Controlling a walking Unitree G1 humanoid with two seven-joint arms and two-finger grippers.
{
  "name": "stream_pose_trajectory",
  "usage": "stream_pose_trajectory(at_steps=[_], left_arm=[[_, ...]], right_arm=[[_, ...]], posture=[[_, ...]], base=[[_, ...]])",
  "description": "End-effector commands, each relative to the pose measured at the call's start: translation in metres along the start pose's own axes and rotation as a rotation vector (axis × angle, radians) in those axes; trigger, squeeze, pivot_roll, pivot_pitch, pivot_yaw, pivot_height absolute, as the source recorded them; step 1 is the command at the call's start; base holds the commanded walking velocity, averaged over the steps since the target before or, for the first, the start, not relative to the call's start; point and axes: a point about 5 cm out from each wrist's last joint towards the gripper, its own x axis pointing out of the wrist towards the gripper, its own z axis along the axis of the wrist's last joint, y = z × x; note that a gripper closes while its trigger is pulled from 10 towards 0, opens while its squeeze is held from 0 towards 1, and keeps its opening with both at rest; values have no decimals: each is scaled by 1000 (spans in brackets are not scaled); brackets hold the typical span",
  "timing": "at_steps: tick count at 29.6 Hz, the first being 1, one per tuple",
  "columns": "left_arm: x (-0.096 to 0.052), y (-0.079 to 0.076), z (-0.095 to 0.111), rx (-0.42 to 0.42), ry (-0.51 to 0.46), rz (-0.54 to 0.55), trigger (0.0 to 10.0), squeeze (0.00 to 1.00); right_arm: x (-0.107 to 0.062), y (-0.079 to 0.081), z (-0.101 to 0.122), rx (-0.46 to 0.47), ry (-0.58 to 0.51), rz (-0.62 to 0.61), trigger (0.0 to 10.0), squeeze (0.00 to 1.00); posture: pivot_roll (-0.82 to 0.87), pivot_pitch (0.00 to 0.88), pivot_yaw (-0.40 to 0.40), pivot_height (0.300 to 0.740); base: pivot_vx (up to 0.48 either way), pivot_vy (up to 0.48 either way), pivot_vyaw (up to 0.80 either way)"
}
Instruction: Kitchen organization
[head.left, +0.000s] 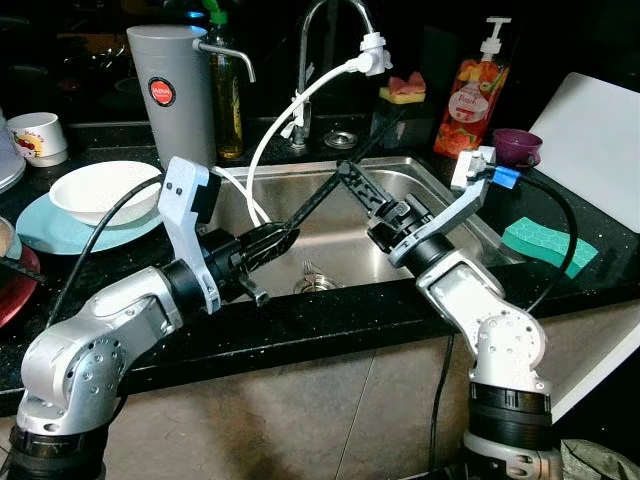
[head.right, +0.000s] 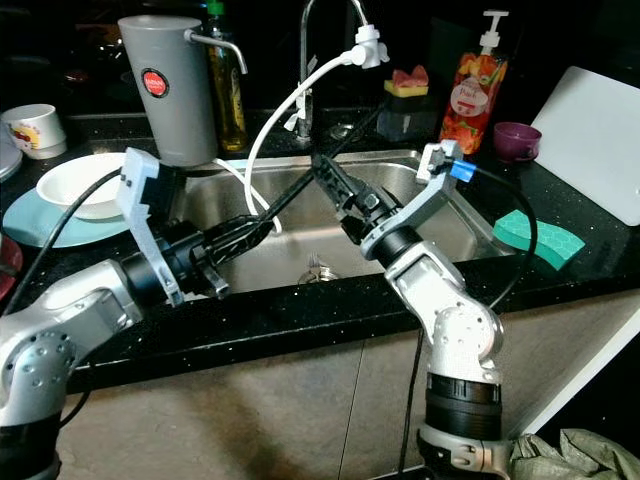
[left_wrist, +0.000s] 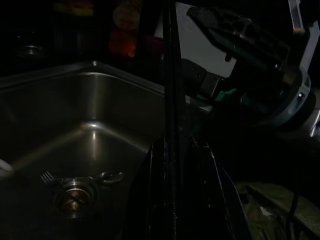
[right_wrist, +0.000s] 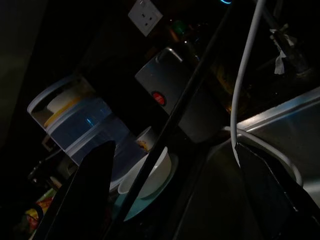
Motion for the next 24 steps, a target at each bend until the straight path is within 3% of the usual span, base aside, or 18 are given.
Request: stream_pose_trajectory(at_steps=[1,2,3,4,6,7,12,13,16,17,24], left_arm=[[-1,-6,-1,7,15,-41,10000,0],[-1,-6,-1,7,15,-41,10000,0],[-1,-7,-3,7,23,-47,10000,0],[-1,-7,-3,7,23,-47,10000,0],[-1,-7,-5,2,34,-57,10000,0],[-1,-8,-5,-1,38,-63,10000,0],[-1,-12,-9,-9,53,-93,10000,0],[-1,-12,-9,-8,55,-91,10000,0],[-1,-11,-10,-7,56,-89,10000,0],[0,-12,-11,-7,60,-92,10000,0],[1,-11,-11,-6,62,-89,10000,0]], right_arm=[[1,2,2,29,-4,9,9216,0],[1,2,2,29,-4,9,9216,0],[1,3,2,38,-4,8,7882,0],[1,3,2,38,-4,8,7882,0],[2,4,3,51,-1,8,4980,0],[2,4,3,55,0,7,4549,0],[2,5,3,72,9,5,4196,0],[2,5,4,74,9,5,2039,0],[2,6,4,76,10,5,1725,0],[2,6,4,80,11,1,471,0],[3,6,5,86,7,-2,0,0]], posture=[[52,165,-56,740],[52,165,-56,740],[52,165,-56,740],[52,165,-56,740],[50,170,-55,740],[50,170,-55,740],[50,170,-55,740],[50,170,-55,740],[50,170,-55,740],[50,170,-55,740],[49,174,-57,740]], base=[[0,0,0],[0,0,0],[0,0,0],[0,0,0],[0,0,0],[0,0,0],[0,0,0],[0,0,0],[0,0,0],[0,0,0],[0,0,0]])
